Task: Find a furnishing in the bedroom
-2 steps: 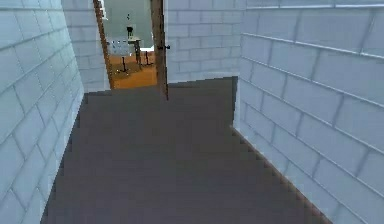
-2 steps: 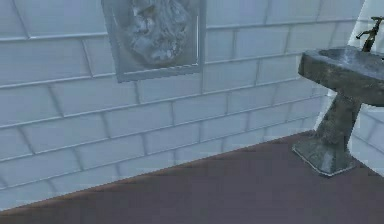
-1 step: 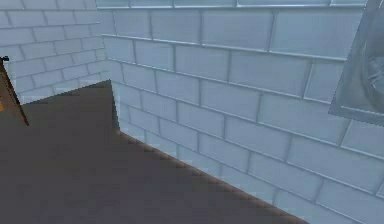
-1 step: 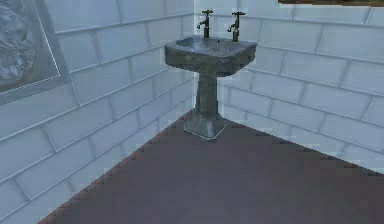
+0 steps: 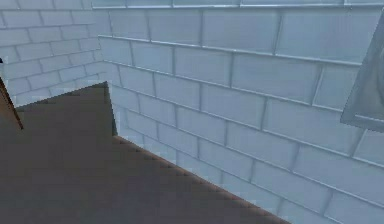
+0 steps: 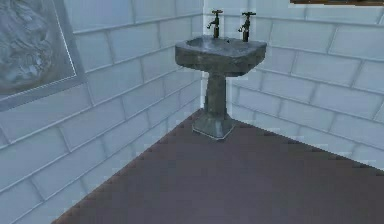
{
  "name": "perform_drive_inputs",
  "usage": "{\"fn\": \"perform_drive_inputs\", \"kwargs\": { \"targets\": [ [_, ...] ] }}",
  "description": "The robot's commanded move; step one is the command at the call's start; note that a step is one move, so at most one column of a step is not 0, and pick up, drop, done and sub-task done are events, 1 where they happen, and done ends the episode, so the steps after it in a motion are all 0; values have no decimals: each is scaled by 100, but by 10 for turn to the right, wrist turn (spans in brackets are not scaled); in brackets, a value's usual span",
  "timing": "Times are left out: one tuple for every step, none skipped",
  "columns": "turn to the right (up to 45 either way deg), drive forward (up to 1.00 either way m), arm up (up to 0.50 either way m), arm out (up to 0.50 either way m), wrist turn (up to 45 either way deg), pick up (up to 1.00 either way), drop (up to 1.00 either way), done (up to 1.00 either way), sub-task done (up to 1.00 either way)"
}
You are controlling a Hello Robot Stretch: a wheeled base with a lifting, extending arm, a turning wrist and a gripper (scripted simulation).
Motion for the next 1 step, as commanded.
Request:
{"fn": "perform_drive_inputs", "kwargs": {
  "targets": [
    [-450, 0, 0, 0, 0, 0, 0, 0, 0]
  ]
}}
